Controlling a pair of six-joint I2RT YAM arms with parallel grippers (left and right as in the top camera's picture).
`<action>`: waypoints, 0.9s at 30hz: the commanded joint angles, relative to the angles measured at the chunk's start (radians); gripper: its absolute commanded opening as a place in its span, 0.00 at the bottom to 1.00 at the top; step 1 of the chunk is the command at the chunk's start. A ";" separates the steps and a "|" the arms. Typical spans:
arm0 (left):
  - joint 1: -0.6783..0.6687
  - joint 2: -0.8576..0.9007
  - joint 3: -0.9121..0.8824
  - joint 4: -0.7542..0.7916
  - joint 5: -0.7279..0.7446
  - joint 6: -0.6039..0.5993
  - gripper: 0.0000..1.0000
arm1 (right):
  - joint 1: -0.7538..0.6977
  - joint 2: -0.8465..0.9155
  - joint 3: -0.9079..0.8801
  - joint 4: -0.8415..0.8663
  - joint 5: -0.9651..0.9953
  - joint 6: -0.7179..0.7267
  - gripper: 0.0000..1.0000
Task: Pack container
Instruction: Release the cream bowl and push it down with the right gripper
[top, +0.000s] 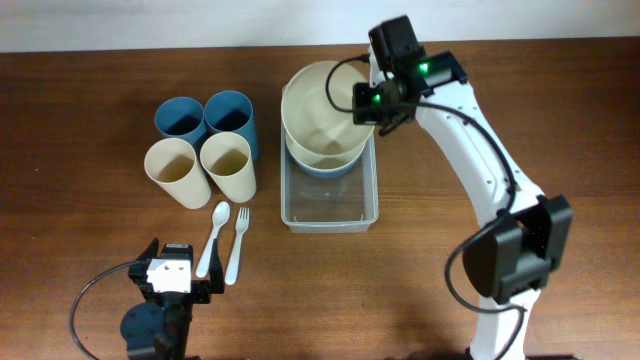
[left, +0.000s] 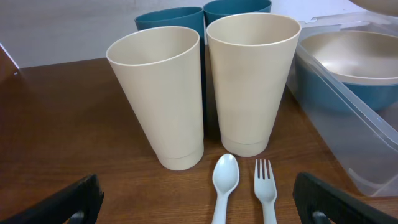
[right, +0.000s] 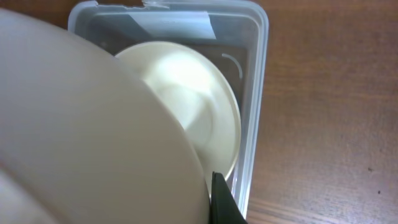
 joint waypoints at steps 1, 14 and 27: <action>-0.004 -0.008 -0.006 0.002 0.011 0.013 1.00 | 0.007 0.095 0.105 -0.074 -0.046 0.027 0.04; -0.004 -0.008 -0.006 0.002 0.011 0.013 1.00 | 0.003 0.125 0.109 -0.087 -0.105 0.064 0.12; -0.004 -0.008 -0.006 0.002 0.011 0.013 1.00 | -0.059 0.075 0.210 -0.165 -0.236 0.003 0.39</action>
